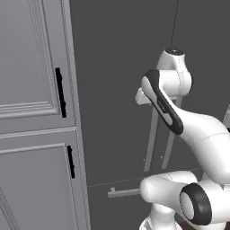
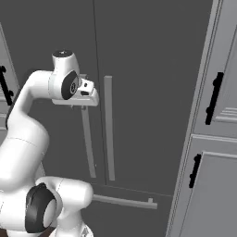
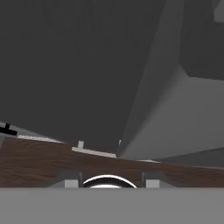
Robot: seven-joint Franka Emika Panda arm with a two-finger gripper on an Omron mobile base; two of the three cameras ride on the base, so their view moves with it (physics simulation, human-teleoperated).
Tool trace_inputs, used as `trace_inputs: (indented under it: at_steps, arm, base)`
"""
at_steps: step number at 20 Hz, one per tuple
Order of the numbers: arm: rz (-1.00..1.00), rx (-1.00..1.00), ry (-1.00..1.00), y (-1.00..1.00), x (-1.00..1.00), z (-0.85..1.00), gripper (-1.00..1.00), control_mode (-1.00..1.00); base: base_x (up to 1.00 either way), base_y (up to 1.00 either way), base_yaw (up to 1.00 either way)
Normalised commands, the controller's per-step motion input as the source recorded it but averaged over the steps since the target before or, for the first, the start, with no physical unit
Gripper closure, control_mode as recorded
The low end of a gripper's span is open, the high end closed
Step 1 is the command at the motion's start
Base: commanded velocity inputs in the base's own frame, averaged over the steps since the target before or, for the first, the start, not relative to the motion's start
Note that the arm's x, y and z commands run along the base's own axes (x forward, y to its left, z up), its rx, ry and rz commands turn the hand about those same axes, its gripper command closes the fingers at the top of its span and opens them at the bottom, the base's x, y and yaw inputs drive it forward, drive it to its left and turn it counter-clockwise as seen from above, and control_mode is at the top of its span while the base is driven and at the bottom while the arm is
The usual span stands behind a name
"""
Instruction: Take the strawberry from the fridge and place it on top of the pancake, located on the dining counter.
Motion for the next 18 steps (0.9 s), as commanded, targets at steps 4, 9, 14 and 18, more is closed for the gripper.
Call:
trace_inputs:
  at_steps: [4, 9, 14, 18]
  arm:
    - [0.00, 0.00, 0.00, 0.00, 0.00, 0.00, -1.00, 1.00]
    - [0.00, 0.00, 0.00, 0.00, 0.00, 0.00, -1.00, 1.00]
    - [0.00, 0.00, 0.00, 0.00, 0.00, 0.00, -1.00, 1.00]
    - [0.00, 0.00, 0.00, 0.00, 0.00, 0.00, -1.00, 1.00]
  base:
    - [-0.21, 0.00, 0.00]
    - [-0.91, -0.17, -0.07]
    - [-0.72, -0.44, -0.12]
    - [-0.18, -0.52, -0.05]
